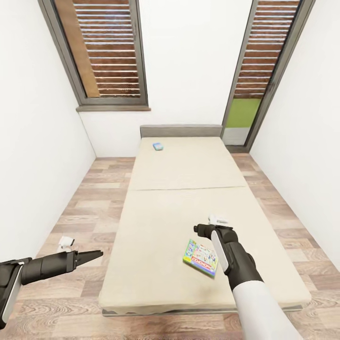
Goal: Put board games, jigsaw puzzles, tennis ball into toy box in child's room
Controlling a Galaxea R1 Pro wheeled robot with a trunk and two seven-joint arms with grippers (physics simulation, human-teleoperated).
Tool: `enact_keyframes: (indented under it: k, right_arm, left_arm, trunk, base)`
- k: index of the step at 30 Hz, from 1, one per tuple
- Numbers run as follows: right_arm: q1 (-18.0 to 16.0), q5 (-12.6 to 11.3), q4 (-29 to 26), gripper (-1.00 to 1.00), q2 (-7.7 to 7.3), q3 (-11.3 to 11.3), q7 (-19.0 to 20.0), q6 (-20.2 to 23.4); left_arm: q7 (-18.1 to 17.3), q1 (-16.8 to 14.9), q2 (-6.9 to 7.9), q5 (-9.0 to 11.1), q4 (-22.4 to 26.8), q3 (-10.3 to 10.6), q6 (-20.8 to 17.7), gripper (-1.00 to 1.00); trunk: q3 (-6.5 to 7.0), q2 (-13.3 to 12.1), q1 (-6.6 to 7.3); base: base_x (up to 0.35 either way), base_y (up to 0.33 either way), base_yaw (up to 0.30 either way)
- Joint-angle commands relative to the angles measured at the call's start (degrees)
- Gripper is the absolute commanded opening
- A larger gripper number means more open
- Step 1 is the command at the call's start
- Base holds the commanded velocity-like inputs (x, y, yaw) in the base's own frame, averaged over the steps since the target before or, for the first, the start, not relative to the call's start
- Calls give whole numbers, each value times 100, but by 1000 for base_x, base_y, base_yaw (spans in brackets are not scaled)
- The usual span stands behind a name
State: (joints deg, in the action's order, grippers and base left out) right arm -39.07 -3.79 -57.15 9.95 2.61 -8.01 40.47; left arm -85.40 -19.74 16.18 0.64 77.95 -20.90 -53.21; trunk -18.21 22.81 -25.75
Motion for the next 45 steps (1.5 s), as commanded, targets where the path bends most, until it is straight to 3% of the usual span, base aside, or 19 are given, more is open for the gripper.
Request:
enact_keyframes:
  k: [1, 45]
  right_arm:
    - [-4, -42, -7, 100, 5, 7, -34, 22]
    - [-4, -43, 15, 100, 5, 3, -25, 12]
  left_arm:
    - [-21, -4, 1, 2, 1, -1, -58, 100]
    - [17, -3, -12, -35, 1, 16, -49, 100]
  trunk:
    - [-20, 11, -3]
    - [-437, 11, -3]
  base:
    - [0, 0, 0]
    - [0, 0, 0]
